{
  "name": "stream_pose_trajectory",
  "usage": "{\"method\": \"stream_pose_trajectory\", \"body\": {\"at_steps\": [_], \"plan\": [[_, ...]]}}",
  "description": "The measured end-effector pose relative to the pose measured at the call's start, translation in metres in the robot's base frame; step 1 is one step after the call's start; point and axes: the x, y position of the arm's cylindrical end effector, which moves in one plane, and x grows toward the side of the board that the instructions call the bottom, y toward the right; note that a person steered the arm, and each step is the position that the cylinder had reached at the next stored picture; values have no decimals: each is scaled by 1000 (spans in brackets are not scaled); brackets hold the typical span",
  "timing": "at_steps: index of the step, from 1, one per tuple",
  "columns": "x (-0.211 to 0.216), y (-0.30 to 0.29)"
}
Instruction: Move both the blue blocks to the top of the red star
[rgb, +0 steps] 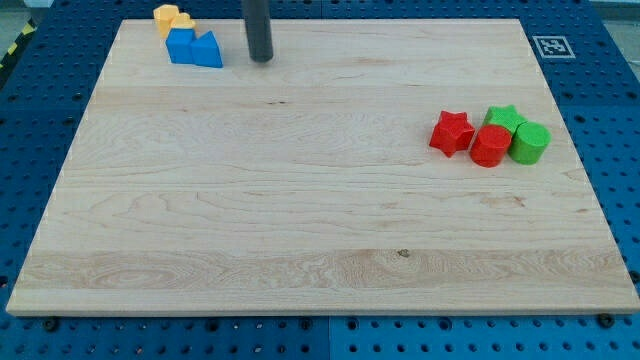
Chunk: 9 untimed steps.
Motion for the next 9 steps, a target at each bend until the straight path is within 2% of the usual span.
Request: {"method": "stream_pose_trajectory", "body": {"at_steps": [1, 2, 3, 4, 5, 8, 9], "plan": [[28, -39], [21, -126], [-17, -199], [-50, -207], [-31, -197], [-36, -171], [-49, -160]]}}
